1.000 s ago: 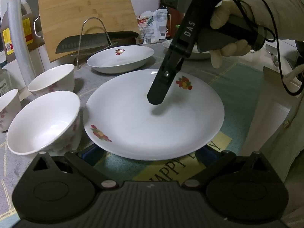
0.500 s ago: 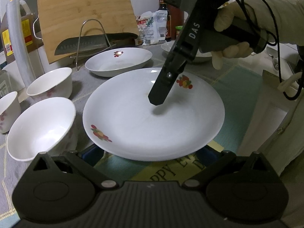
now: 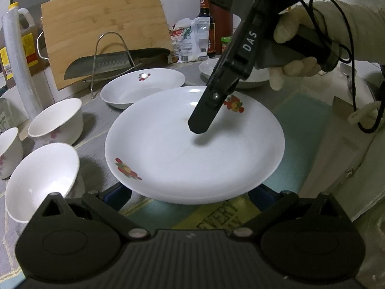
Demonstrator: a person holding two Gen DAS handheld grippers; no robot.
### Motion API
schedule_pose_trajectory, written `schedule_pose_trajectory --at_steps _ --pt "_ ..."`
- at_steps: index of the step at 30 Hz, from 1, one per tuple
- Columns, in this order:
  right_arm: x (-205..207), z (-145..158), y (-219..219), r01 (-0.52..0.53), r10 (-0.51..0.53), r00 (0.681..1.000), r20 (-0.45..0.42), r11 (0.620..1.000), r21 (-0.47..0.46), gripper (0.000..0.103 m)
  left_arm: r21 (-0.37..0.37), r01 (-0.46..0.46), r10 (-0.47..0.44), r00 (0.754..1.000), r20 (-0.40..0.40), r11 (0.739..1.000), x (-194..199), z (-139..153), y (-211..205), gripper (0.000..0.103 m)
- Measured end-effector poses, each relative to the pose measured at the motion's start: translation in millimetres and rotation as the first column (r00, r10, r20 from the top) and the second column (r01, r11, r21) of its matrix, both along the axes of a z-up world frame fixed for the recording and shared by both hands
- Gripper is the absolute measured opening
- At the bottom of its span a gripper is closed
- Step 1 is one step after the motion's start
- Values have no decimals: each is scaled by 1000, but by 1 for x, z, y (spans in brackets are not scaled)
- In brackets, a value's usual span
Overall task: Organize plates and bowls
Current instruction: 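Lift the floral plate and carry it toward the stained plate, then lower the floral plate onto the stained plate with the right gripper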
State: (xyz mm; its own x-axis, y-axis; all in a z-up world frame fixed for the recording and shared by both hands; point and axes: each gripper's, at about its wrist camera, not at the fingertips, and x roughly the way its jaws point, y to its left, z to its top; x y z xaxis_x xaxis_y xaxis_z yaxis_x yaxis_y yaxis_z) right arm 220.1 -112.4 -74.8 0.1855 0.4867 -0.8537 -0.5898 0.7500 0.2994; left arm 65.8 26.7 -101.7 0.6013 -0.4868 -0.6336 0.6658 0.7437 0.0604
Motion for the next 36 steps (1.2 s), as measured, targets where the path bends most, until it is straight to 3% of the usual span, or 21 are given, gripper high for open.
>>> schedule_pose_trajectory --at_steps 18,36 --pt "3 16 -61 7 -8 999 37 1000 24 103 2 0 0 1000 0 1000 12 13 -50 102" --pt "22 26 -159 132 -135 988 81 991 31 103 -13 101 -101 995 16 995 69 17 -127 102"
